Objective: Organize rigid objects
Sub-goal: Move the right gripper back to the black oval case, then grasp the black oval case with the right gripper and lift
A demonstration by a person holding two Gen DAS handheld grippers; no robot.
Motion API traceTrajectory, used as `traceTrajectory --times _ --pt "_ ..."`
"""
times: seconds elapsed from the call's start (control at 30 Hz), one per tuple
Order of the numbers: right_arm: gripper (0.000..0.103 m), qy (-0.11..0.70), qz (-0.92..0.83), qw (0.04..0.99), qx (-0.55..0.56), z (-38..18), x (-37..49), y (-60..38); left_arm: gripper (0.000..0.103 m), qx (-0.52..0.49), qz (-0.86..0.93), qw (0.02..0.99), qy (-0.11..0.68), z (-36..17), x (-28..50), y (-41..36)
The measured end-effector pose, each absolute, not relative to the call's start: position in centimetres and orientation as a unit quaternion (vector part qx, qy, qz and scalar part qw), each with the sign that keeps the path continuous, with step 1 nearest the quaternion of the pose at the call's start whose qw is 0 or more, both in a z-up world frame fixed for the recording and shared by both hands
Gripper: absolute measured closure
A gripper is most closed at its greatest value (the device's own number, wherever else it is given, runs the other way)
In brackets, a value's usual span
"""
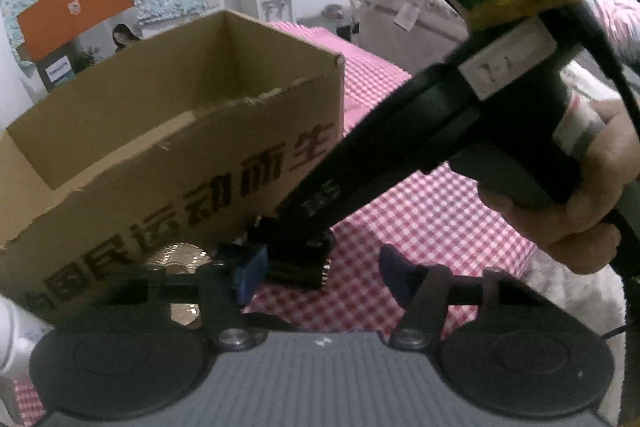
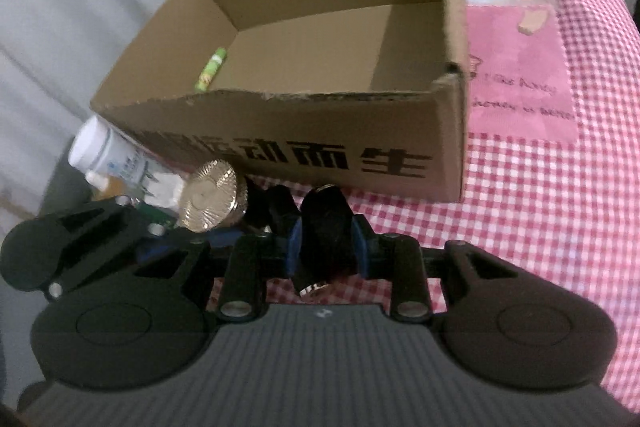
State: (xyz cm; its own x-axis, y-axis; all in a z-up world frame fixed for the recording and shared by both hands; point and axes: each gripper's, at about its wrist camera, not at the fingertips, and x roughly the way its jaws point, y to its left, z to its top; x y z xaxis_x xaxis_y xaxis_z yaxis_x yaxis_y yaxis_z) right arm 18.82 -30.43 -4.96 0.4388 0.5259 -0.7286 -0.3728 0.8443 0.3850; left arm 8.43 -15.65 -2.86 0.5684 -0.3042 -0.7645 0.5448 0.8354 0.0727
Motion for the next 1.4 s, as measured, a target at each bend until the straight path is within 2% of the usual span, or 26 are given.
traceTrajectory --times 0.13,0.33,0.5,0.57,0.63,0.83,0.9,0.97,1.27,1.4 --pt "0.076 0.458 0.259 0.849 0.049 -5.0 19.0 -29.7 0.045 0.150 -0.249 0.866 0.407 -4.0 9.0 -15.8" --pt "0.079 0.473 0.257 0.839 0.082 -5.6 19.0 -30.8 0.045 0.147 -0.257 0.862 0.411 -4.3 8.9 -15.8" --pt "0.089 0.482 0.244 0.832 0.127 -6.3 17.4 -32.5 0.044 0.149 -0.274 0.856 0.412 -4.5 8.3 -16.2" --pt "0.096 0.483 0.232 0.832 0.141 -6.6 16.5 -33.4 0.044 0.153 -0.276 0.856 0.409 -4.5 8.0 -16.4" --pt "0.096 0.484 0.225 0.831 0.159 -7.0 15.9 -34.2 0.044 0.152 -0.279 0.855 0.410 -4.6 7.8 -16.5" --pt "0.092 0.476 0.224 0.827 0.198 -6.4 15.0 -36.3 0.044 0.160 -0.272 0.859 0.403 -4.7 7.5 -16.6" --pt "0.086 0.465 0.228 0.833 0.195 -5.7 15.3 -36.2 0.044 0.159 -0.270 0.862 0.399 -4.7 7.7 -16.5" --pt "0.072 0.455 0.233 0.838 0.192 -5.1 16.0 -35.9 0.044 0.157 -0.269 0.864 0.397 -4.6 8.1 -16.4" --pt "0.070 0.483 0.250 0.817 0.195 -6.1 20.1 -33.8 0.041 0.152 -0.264 0.862 0.406 -4.6 10.4 -16.3" --pt "0.073 0.494 0.260 0.803 0.210 -6.1 20.2 -33.7 0.037 0.141 -0.269 0.858 0.414 -4.4 10.7 -15.8"
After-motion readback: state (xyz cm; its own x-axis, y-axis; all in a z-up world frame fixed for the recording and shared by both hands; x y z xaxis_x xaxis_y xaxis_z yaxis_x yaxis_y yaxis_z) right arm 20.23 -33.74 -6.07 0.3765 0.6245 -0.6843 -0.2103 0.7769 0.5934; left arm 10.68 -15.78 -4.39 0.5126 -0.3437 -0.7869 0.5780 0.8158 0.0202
